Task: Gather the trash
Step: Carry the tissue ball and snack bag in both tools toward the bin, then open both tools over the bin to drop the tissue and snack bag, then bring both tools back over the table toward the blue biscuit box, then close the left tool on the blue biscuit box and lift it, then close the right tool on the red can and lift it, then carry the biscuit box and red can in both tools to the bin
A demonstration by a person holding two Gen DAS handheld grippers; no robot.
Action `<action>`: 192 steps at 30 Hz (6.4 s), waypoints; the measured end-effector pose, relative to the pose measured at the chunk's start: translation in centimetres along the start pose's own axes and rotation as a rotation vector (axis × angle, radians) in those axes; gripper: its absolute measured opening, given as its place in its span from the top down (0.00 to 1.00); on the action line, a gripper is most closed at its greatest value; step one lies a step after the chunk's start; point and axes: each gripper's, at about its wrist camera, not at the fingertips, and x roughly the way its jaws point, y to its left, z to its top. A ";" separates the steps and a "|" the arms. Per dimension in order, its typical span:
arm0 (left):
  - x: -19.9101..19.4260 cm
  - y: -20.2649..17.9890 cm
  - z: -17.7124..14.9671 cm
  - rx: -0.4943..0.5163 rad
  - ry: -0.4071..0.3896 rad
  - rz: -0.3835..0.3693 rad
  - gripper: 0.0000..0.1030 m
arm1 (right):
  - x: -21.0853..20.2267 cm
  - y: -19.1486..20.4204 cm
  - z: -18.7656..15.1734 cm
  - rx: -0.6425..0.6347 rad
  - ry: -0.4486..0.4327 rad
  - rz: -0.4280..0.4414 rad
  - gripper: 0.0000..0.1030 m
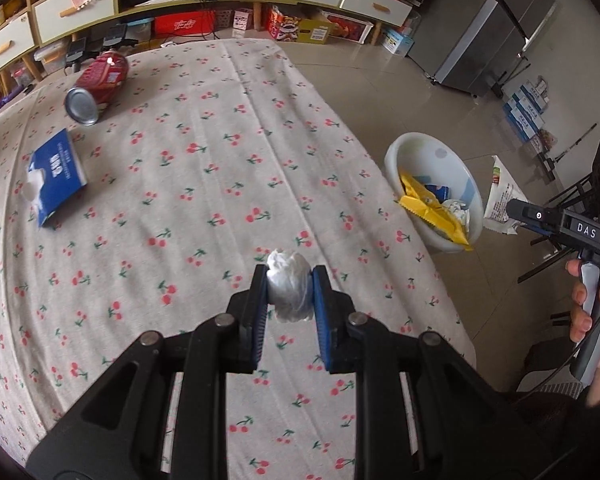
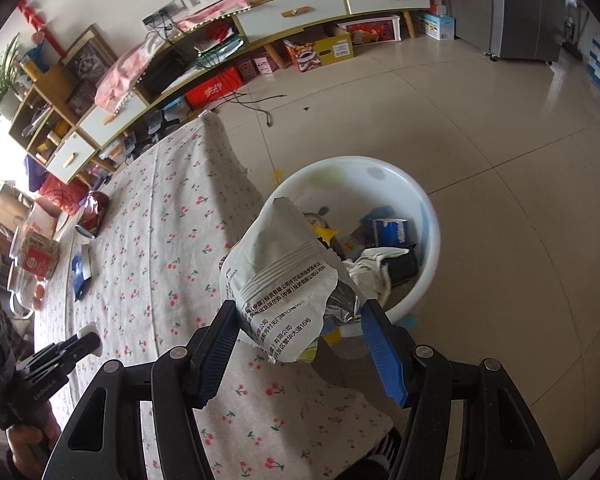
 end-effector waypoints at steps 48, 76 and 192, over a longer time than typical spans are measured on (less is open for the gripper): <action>7.7 -11.2 7.4 0.179 0.006 -0.111 0.31 | 0.6 -8.6 2.0 0.207 -0.008 -0.095 0.22; -1.4 8.1 1.6 -0.075 -0.048 0.196 0.14 | 0.7 5.6 1.1 -0.038 -0.012 -0.087 0.18; -13.3 21.8 -4.6 -0.376 -0.186 0.145 0.52 | 12.2 27.4 -6.4 -0.407 0.269 -0.035 0.42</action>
